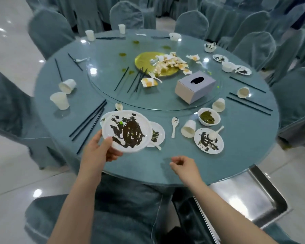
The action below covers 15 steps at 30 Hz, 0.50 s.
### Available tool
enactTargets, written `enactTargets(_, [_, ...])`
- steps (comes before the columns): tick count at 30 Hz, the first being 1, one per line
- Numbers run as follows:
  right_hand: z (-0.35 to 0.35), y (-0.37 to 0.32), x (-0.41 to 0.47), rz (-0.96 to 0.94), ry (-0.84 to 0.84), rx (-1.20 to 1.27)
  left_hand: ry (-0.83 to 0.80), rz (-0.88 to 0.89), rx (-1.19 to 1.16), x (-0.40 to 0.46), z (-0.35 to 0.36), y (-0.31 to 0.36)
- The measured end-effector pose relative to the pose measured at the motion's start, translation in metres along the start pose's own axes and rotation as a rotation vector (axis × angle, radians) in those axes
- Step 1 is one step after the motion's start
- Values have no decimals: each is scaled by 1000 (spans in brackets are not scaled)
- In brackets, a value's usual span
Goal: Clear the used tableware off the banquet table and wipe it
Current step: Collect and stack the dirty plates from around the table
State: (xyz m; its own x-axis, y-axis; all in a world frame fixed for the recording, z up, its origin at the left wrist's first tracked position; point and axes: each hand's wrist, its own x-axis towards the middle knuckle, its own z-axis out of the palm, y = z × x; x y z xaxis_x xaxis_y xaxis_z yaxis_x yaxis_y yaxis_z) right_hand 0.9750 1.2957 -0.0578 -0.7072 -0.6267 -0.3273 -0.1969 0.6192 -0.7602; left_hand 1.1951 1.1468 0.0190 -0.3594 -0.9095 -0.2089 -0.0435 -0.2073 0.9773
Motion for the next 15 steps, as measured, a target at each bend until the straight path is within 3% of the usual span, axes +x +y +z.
enactTargets(15, [60, -19, 121, -107, -240, -184, 207, -129, -28, 51, 33, -30])
